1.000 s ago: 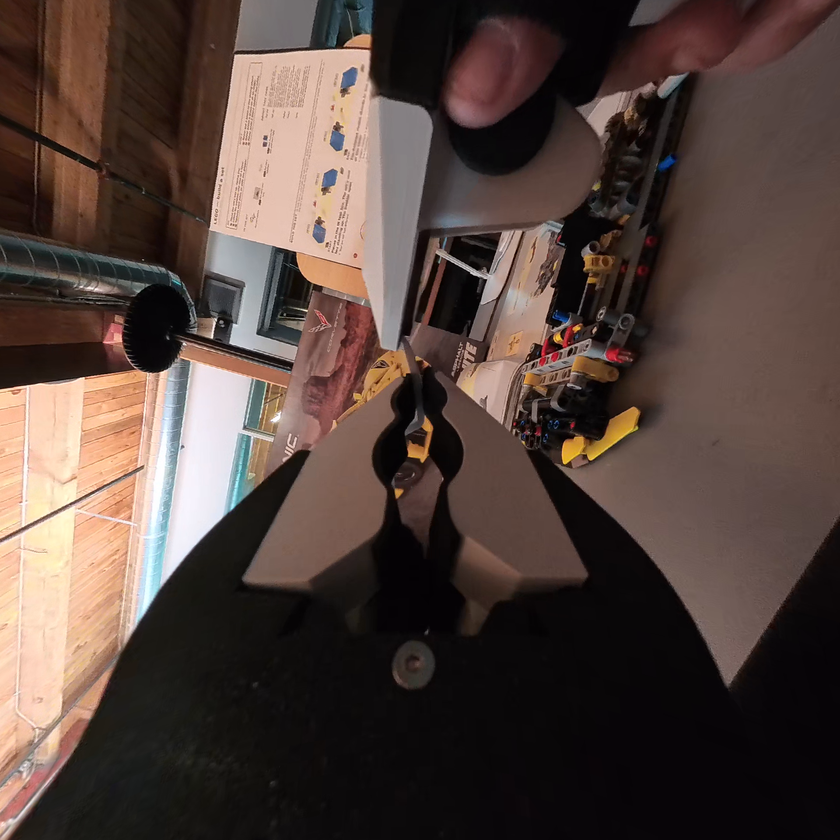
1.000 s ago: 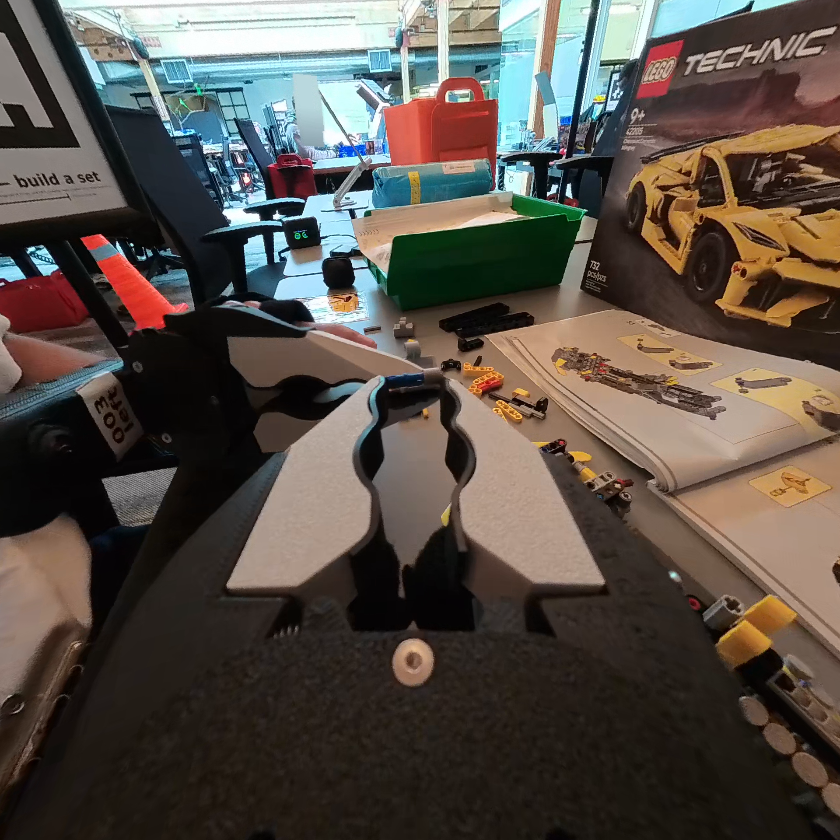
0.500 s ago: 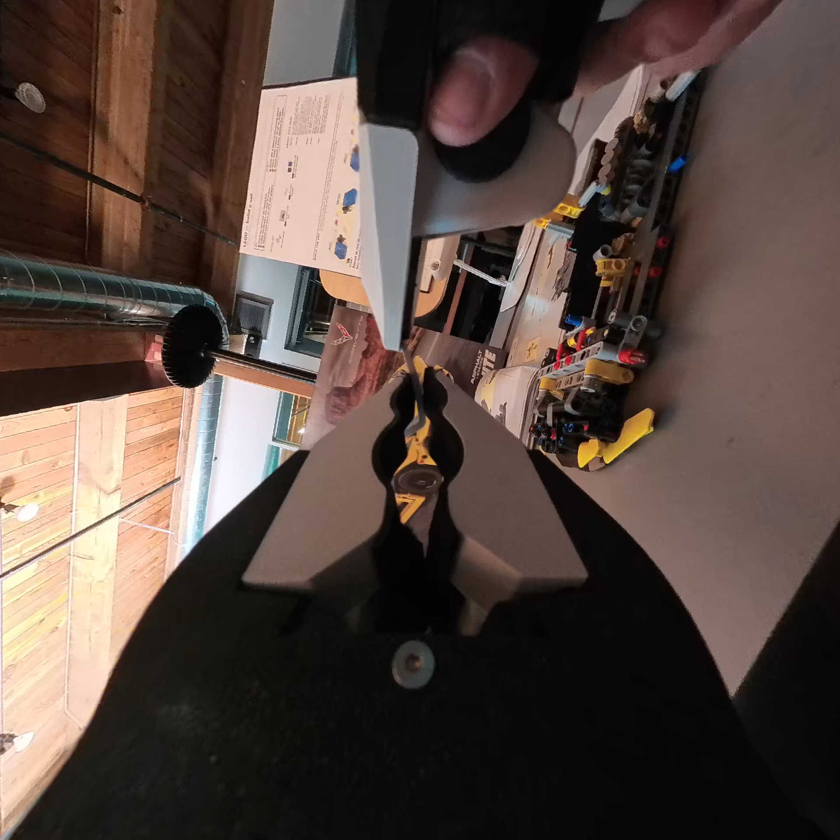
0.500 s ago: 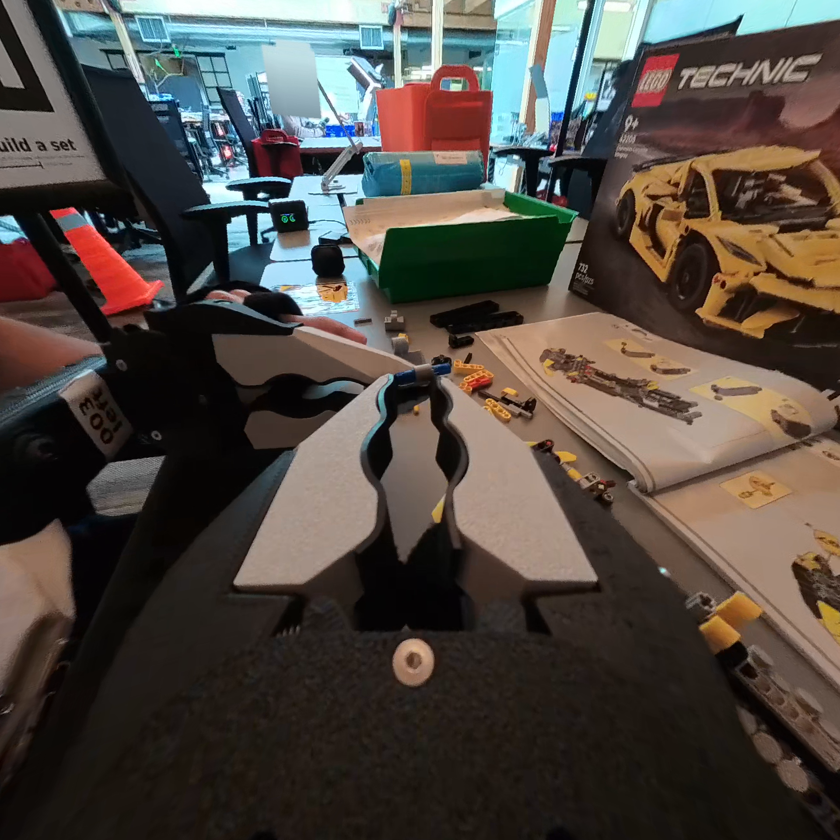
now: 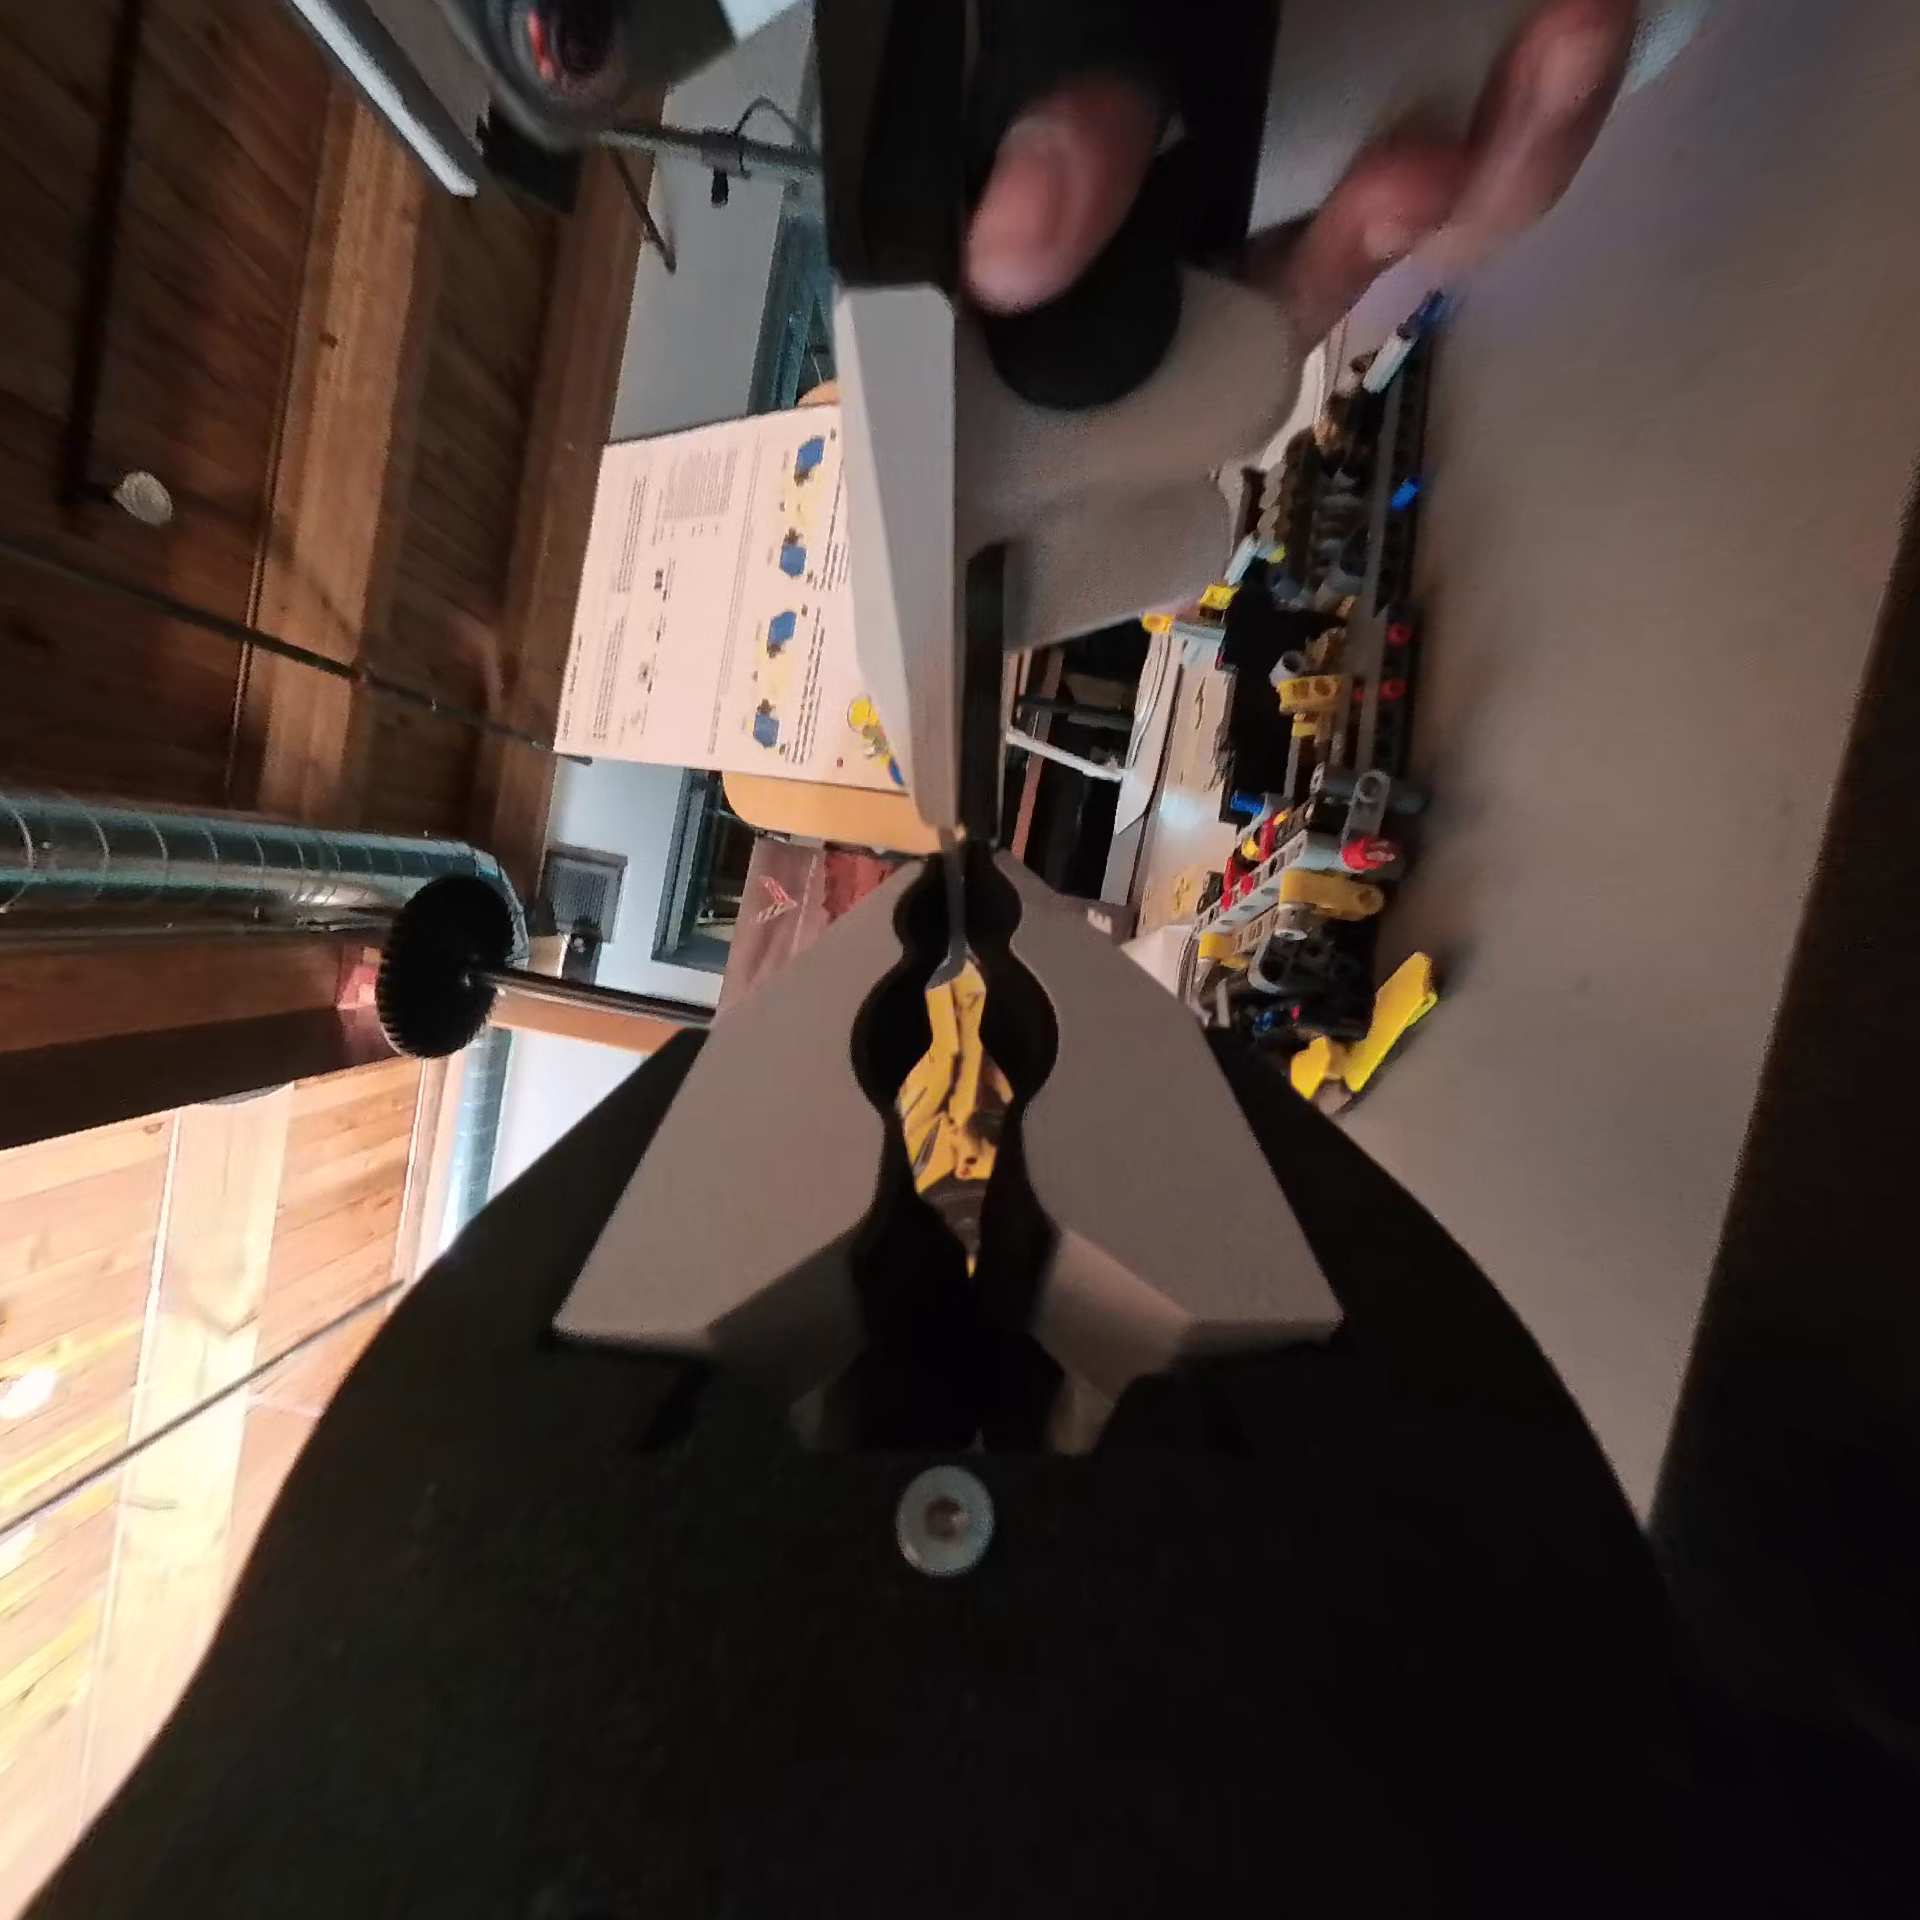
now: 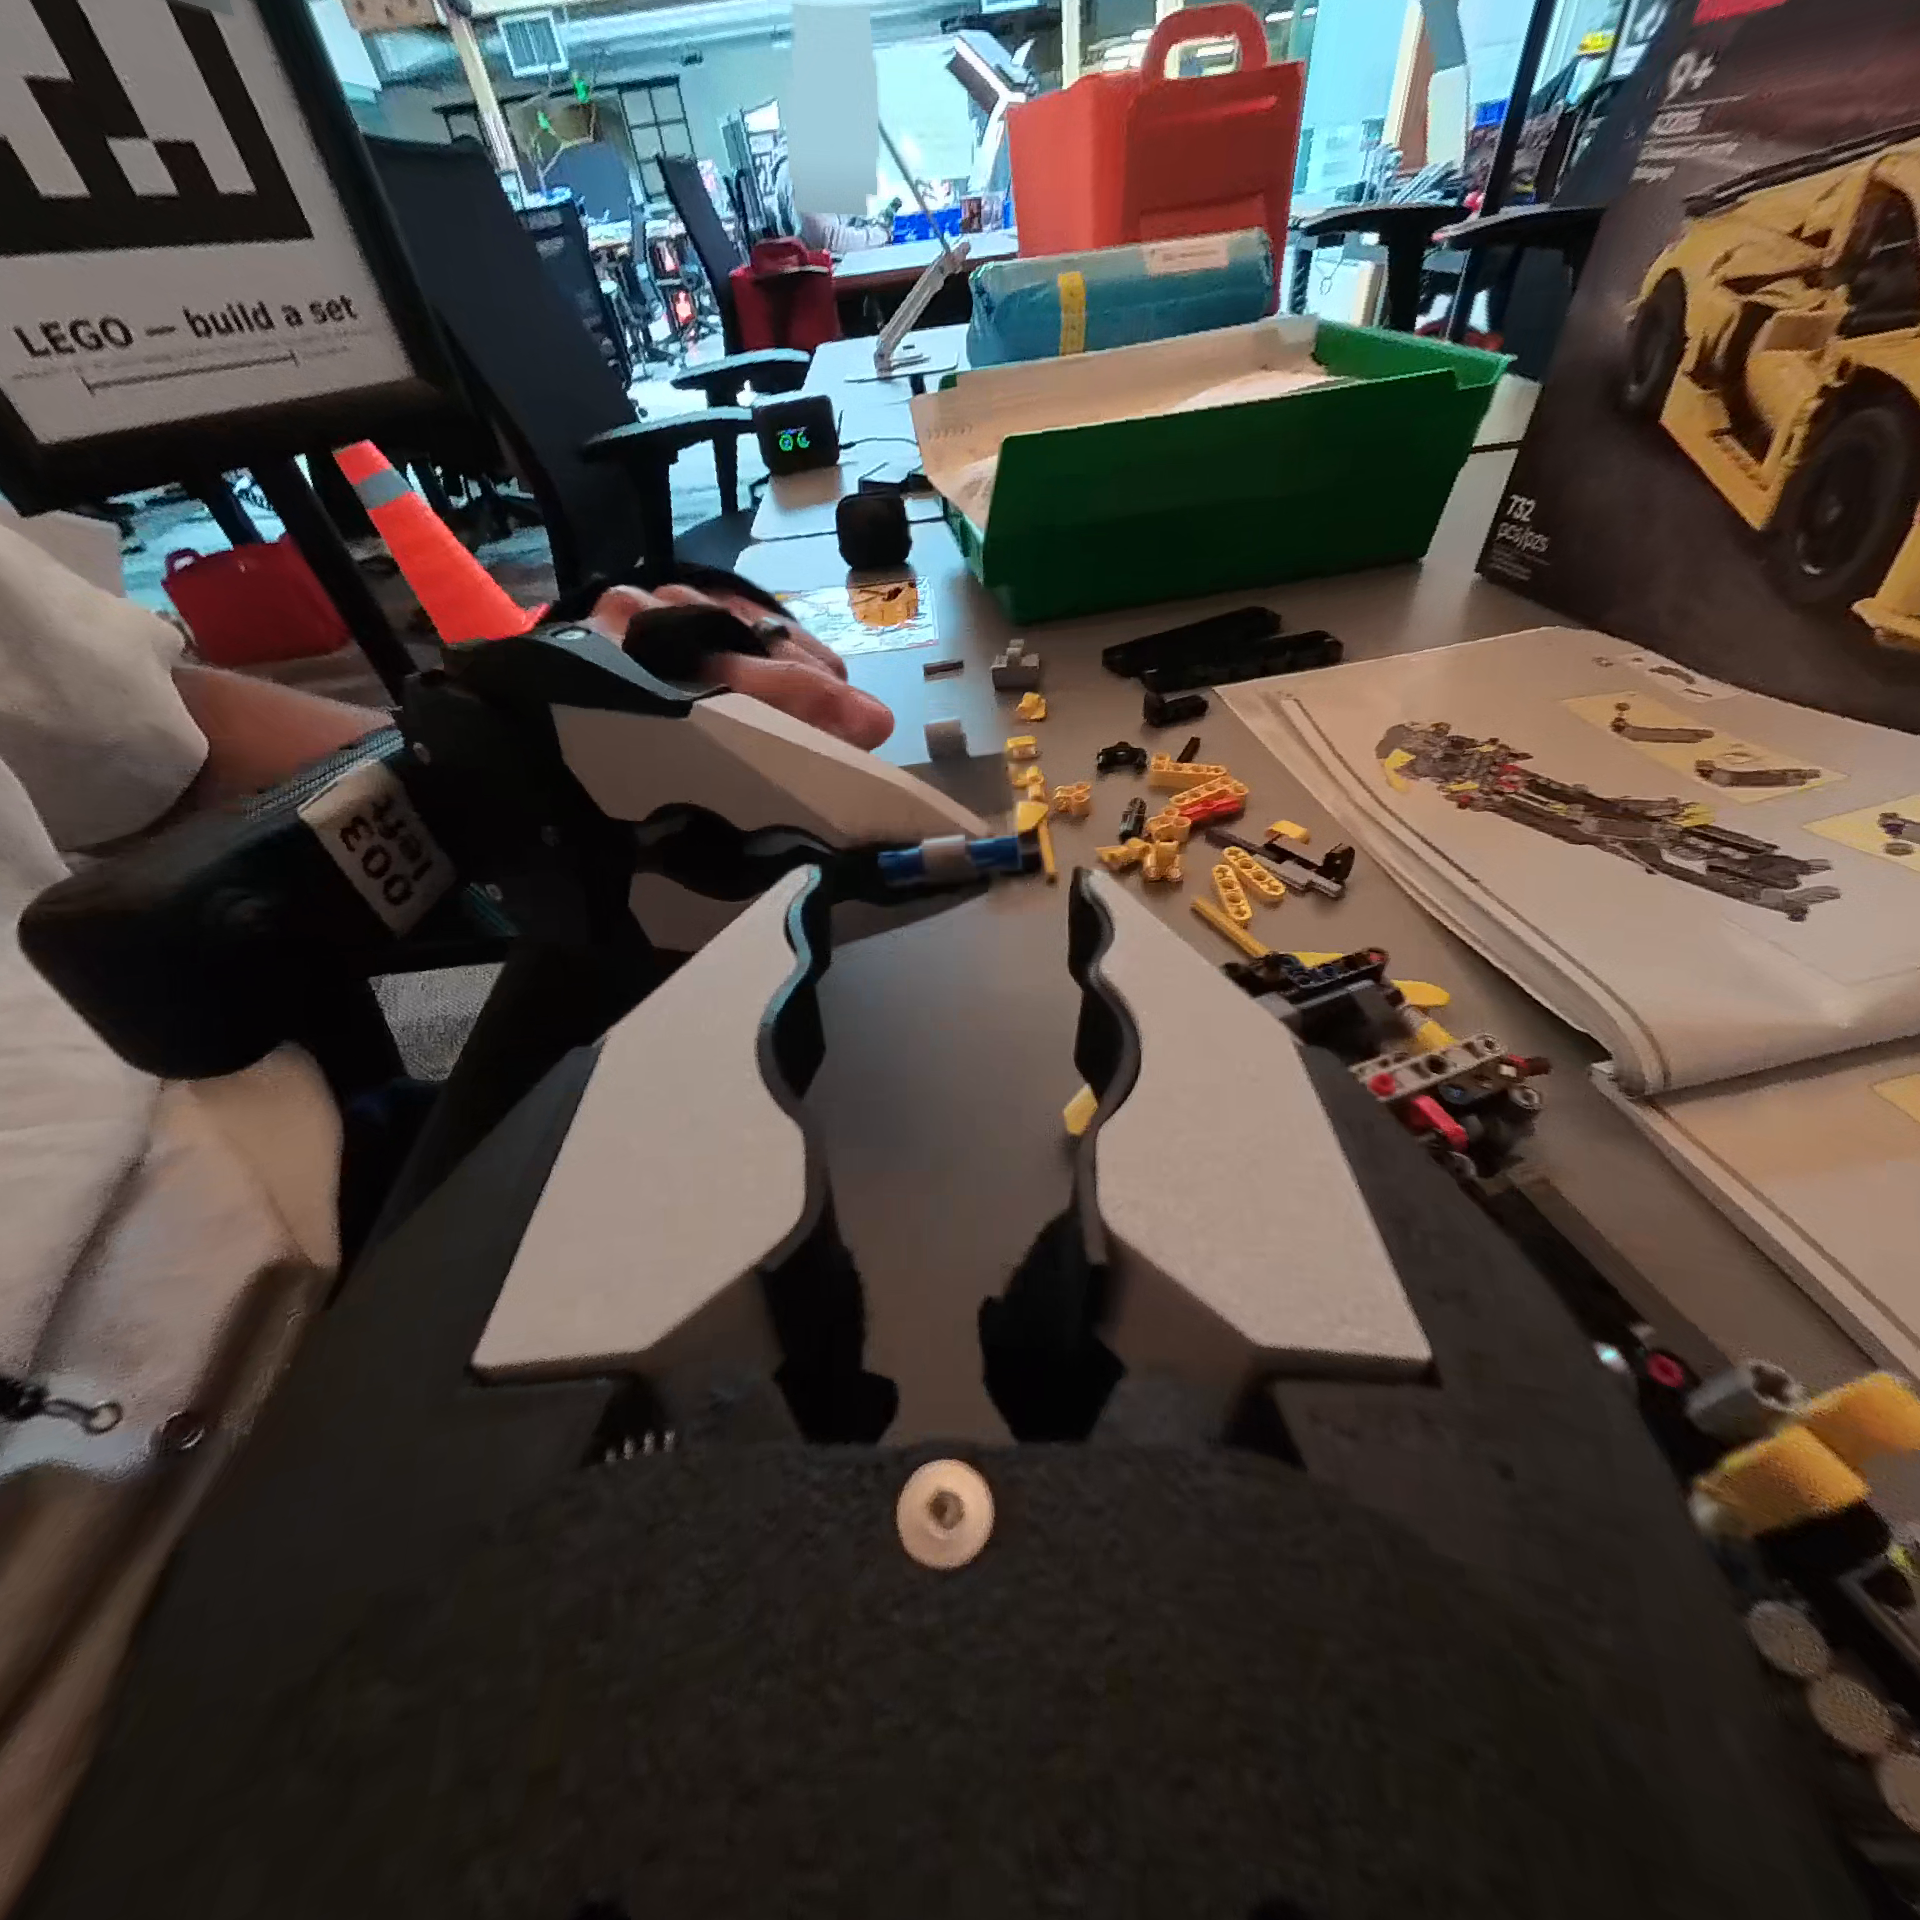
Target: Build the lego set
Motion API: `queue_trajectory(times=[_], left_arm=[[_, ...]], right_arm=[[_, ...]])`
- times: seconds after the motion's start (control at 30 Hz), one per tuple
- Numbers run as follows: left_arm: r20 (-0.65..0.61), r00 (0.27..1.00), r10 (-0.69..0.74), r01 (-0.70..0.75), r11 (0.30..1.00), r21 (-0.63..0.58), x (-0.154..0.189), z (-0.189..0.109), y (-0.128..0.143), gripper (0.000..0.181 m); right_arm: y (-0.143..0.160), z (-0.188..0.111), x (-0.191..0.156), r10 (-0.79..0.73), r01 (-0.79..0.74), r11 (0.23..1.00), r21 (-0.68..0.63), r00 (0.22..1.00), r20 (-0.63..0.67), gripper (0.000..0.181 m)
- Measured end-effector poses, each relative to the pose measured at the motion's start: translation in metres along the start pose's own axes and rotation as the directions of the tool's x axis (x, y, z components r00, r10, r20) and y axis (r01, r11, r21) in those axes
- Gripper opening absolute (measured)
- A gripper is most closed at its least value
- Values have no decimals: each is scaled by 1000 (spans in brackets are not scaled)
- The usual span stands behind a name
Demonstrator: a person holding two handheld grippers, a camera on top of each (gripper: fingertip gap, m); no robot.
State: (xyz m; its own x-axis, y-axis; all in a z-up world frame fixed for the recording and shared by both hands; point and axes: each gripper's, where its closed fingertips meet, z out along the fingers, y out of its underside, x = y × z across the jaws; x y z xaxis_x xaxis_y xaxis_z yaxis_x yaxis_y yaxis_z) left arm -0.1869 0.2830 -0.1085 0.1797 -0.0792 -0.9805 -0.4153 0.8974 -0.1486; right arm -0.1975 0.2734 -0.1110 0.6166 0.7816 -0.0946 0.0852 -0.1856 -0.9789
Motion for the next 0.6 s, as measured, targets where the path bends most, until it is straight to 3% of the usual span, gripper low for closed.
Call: queue_trajectory(times=[0.17,0.3,0.4,0.5,0.6], left_arm=[[8,1000,0,0,1000,20,-1,-2,-4,1],[7,998,-66,66,998,6,-3,-2,-3,1],[8,980,-200,199,980,5,-11,-4,0,22],[-2,931,-364,364,931,-20,-19,-4,13,26],[-43,808,-588,583,808,-83,-20,2,33,20]], right_arm=[[-1,3,-4,-78,77,997,-10,996,-40,27],[-5,-1,-2,-99,100,995,7,992,-84,26],[-10,-8,11,-108,114,993,20,978,-180,25],[-14,-19,29,-99,110,994,19,942,-320,25],[-10,-28,45,-45,46,999,-11,890,-454,25]])
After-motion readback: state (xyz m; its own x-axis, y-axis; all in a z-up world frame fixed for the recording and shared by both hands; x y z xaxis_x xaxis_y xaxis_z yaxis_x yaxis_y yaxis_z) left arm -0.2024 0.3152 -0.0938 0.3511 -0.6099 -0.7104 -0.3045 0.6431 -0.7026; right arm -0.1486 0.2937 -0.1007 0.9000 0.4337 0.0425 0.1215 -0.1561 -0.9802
